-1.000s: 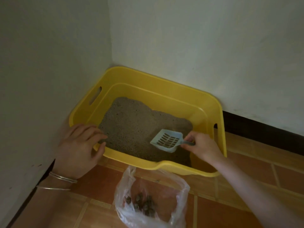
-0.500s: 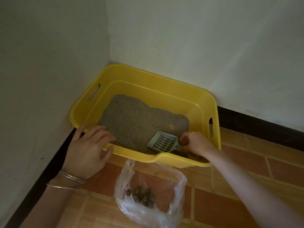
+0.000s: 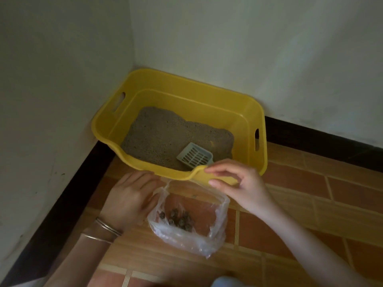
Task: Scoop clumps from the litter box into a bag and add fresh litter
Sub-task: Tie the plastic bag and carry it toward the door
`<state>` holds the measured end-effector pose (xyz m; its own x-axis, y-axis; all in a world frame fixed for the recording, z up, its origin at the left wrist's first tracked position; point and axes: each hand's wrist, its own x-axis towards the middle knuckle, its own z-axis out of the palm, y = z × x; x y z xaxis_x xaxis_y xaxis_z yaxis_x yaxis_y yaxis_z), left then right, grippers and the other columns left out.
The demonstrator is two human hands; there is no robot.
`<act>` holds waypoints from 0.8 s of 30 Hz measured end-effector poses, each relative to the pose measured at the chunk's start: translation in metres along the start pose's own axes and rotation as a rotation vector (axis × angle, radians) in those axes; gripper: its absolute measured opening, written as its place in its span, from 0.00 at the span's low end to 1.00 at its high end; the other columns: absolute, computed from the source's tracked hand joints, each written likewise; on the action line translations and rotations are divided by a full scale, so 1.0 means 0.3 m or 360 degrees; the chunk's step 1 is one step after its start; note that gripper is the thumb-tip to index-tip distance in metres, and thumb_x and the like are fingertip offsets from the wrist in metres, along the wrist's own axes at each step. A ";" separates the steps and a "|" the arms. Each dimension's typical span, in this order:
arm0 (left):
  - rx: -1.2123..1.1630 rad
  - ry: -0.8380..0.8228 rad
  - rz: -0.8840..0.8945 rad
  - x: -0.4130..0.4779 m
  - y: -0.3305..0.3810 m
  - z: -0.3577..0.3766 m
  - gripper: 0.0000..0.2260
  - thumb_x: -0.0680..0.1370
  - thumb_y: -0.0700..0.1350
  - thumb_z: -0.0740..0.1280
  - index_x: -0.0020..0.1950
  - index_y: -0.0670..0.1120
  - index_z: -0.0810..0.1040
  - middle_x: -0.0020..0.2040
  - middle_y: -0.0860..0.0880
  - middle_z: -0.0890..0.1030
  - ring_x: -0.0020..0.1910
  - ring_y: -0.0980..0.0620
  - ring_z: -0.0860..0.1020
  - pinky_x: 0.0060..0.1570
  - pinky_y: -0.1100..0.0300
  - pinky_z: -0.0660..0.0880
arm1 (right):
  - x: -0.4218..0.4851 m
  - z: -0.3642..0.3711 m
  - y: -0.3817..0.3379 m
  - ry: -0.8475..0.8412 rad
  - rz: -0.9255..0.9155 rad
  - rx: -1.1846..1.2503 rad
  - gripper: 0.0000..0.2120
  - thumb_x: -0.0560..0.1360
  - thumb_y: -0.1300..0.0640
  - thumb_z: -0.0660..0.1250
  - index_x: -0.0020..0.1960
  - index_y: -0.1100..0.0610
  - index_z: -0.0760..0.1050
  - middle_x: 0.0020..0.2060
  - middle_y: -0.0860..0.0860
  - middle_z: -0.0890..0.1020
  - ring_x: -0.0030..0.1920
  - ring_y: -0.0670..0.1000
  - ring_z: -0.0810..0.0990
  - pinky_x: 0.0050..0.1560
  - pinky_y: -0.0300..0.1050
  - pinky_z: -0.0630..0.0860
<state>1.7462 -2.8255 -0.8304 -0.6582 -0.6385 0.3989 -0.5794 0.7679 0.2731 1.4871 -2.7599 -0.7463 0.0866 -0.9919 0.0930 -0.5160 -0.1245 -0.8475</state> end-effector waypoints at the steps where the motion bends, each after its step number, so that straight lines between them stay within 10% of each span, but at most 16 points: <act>1: -0.0011 -0.0030 -0.0016 -0.015 0.010 0.009 0.12 0.73 0.49 0.62 0.51 0.48 0.82 0.50 0.51 0.81 0.52 0.51 0.75 0.47 0.57 0.69 | -0.034 0.020 0.008 -0.0037 0.0002 0.0038 0.12 0.70 0.54 0.70 0.53 0.51 0.79 0.49 0.42 0.82 0.51 0.43 0.80 0.52 0.35 0.75; 11: -0.0065 -0.0356 -0.0107 -0.123 0.031 0.099 0.15 0.71 0.51 0.63 0.55 0.50 0.80 0.55 0.51 0.79 0.53 0.50 0.75 0.45 0.57 0.75 | -0.215 0.117 0.282 -0.0395 0.0308 -0.0354 0.13 0.70 0.60 0.71 0.53 0.49 0.78 0.53 0.39 0.77 0.59 0.35 0.71 0.59 0.24 0.63; 24: -0.0002 -0.0516 -0.0272 -0.081 -0.004 0.149 0.19 0.66 0.47 0.73 0.57 0.50 0.78 0.57 0.48 0.78 0.49 0.47 0.78 0.38 0.57 0.76 | -0.174 0.101 0.399 -0.0667 0.0394 -0.0767 0.20 0.71 0.62 0.70 0.62 0.55 0.75 0.62 0.49 0.74 0.64 0.46 0.71 0.68 0.43 0.65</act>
<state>1.7414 -2.8131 -0.8797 -0.6700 -0.7407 0.0493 -0.6938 0.6484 0.3133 1.4466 -2.7224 -0.8685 0.1898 -0.9112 -0.3657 -0.8763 0.0108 -0.4817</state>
